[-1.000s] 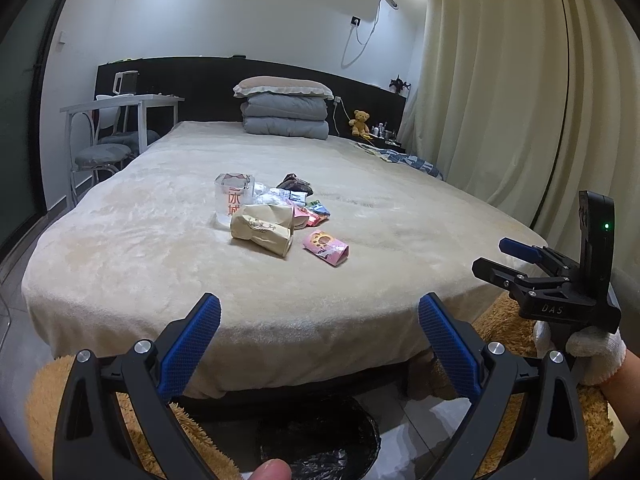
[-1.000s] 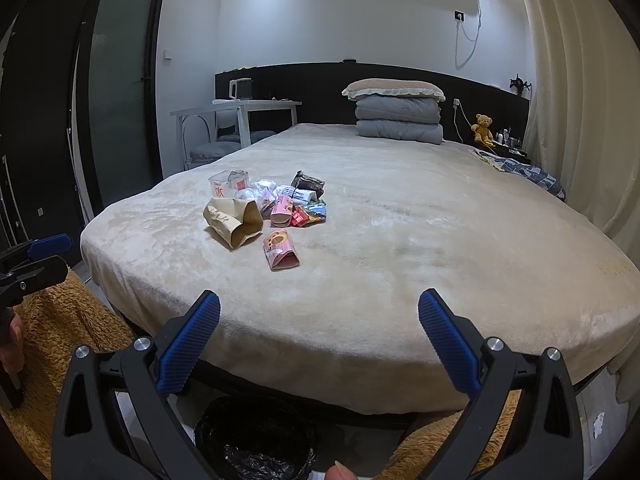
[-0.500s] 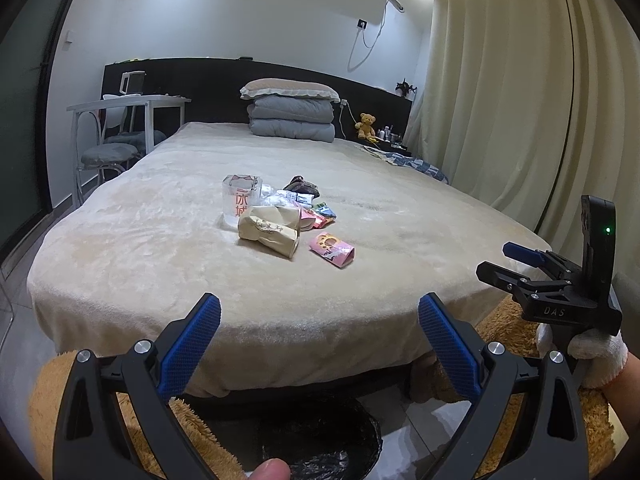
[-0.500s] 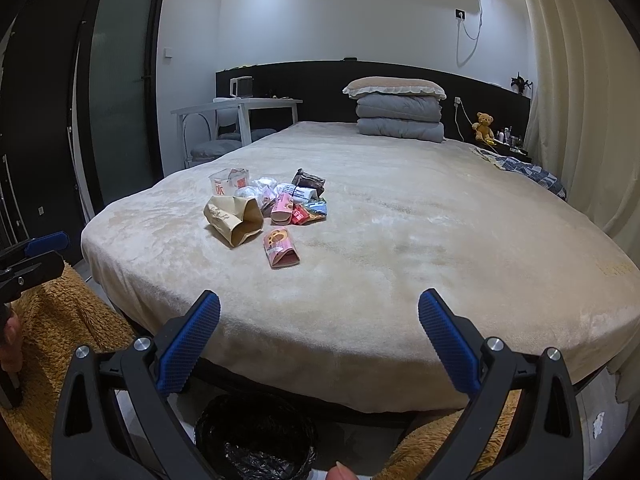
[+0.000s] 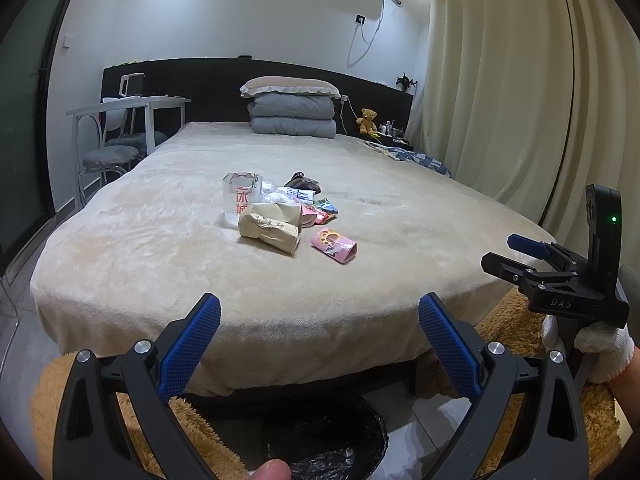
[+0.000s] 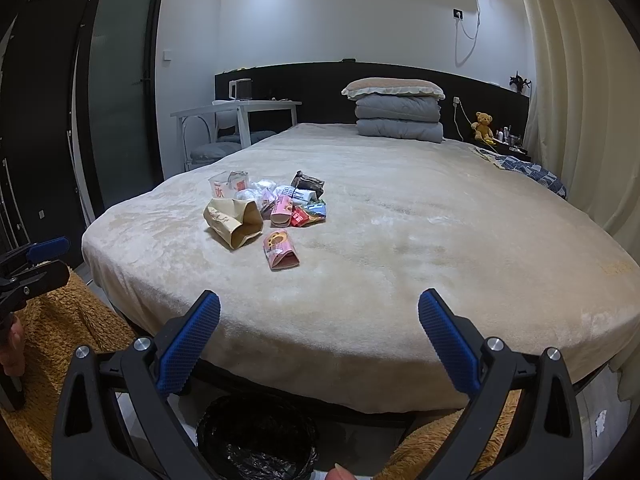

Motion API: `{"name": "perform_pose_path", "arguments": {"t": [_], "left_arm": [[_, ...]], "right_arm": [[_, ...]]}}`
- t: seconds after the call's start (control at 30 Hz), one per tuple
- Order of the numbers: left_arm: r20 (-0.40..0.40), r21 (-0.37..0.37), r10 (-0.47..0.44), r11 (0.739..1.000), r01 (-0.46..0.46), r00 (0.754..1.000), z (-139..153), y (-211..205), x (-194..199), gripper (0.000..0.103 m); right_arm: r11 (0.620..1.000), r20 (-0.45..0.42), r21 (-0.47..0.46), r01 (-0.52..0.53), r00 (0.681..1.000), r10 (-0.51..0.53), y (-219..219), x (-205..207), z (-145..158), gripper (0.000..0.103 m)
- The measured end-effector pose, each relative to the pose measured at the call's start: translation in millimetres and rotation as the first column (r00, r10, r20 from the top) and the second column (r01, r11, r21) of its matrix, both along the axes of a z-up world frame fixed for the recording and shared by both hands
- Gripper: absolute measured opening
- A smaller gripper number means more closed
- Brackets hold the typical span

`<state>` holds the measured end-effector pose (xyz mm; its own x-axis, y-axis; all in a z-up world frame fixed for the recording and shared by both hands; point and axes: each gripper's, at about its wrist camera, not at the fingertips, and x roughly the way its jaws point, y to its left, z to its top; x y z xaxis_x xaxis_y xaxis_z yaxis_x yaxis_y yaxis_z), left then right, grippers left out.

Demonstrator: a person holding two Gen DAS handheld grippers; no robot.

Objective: Collect trash

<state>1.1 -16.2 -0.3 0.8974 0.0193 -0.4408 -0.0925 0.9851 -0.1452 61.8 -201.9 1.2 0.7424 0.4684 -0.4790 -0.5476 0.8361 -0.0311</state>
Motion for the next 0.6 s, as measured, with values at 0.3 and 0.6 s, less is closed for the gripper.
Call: {"name": "perform_pose_path", "arguments": {"t": [0.3,0.6], "left_arm": [[0.000,-0.001,0.005,1.000,-0.005,1.000,0.9,-0.8,0.1,0.096],[0.004,-0.005,0.002,1.000,-0.002,1.000,0.5,0.4,-0.2,0.096]], "right_arm": [[1.000,0.000,-0.001,0.000,1.000,0.000,0.2,-0.2,0.0,0.098],[1.000,0.000,-0.005,0.002,1.000,-0.002,0.6,-0.5,0.6,0.098]]}}
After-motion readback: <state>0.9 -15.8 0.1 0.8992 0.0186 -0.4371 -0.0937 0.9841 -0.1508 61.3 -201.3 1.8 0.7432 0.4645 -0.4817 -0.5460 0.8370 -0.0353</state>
